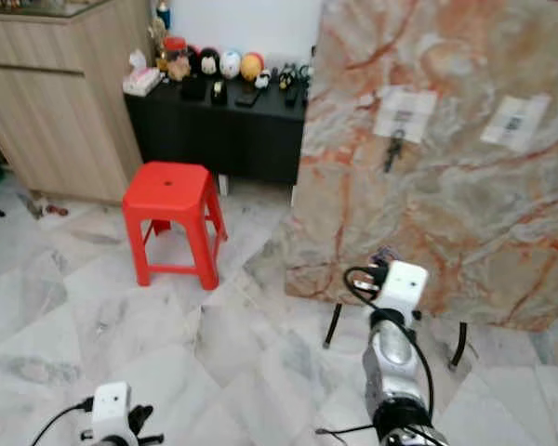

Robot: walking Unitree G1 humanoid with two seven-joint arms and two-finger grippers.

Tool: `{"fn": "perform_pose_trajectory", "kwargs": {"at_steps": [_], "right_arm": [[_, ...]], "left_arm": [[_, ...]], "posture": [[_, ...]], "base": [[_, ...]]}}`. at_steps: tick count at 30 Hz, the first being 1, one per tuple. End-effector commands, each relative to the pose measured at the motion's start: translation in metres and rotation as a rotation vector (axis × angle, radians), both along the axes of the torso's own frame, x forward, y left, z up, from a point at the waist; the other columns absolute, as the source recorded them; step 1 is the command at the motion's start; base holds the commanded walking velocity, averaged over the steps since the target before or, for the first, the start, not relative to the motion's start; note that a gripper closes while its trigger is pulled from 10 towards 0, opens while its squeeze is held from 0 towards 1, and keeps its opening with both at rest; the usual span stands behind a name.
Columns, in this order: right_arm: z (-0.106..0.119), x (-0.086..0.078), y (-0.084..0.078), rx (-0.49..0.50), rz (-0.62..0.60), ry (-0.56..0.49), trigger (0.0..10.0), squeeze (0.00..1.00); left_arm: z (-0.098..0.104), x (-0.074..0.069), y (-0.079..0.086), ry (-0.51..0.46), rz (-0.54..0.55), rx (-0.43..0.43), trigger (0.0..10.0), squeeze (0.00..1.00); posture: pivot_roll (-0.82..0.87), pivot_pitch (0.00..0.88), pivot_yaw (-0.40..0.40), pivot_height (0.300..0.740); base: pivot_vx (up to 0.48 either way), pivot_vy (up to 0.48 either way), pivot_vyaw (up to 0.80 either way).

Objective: Hang keys on a hook

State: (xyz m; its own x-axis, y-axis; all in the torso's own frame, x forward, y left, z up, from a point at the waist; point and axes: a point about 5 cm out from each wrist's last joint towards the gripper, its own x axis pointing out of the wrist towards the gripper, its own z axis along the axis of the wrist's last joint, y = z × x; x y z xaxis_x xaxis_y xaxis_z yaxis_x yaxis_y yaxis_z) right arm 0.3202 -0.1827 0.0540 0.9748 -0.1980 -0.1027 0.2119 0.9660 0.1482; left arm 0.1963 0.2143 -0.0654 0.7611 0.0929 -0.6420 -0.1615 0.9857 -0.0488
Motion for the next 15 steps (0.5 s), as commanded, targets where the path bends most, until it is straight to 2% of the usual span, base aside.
{"fn": "perform_pose_trajectory", "kwargs": {"at_steps": [1, 5, 9, 15], "right_arm": [[0.0012, -0.0009, -0.0106, -0.011, -0.032, -0.004, 10.0, 0.0], [0.0013, -0.0008, -0.0113, -0.012, -0.035, -0.004, 10.0, 0.0], [0.0016, -0.0007, -0.0132, -0.013, -0.046, -0.005, 10.0, 0.0], [0.0052, 0.0014, -0.0173, -0.017, -0.059, -0.015, 10.0, 0.0]], "left_arm": [[-0.0038, -0.003, -0.0101, 0.017, -0.022, -0.019, 10.0, 0.0], [-0.0047, -0.0043, -0.0114, 0.022, -0.029, -0.018, 10.0, 0.0], [-0.0092, -0.0106, -0.0139, 0.06, -0.045, -0.021, 10.0, 0.0], [-0.0098, -0.0126, -0.0099, 0.069, -0.032, -0.01, 10.0, 0.0]], "posture": [[0.12, 0.0, -0.047, 0.74], [0.11, 0.0, -0.045, 0.74], [0.11, 0.0, -0.043, 0.74], [0.11, 0.0, -0.042, 0.74]], "base": [[0.0, -0.319, 0.0], [0.0, -0.296, 0.0], [0.0, 0.0, 0.0], [0.0, 0.0, 0.0]]}}
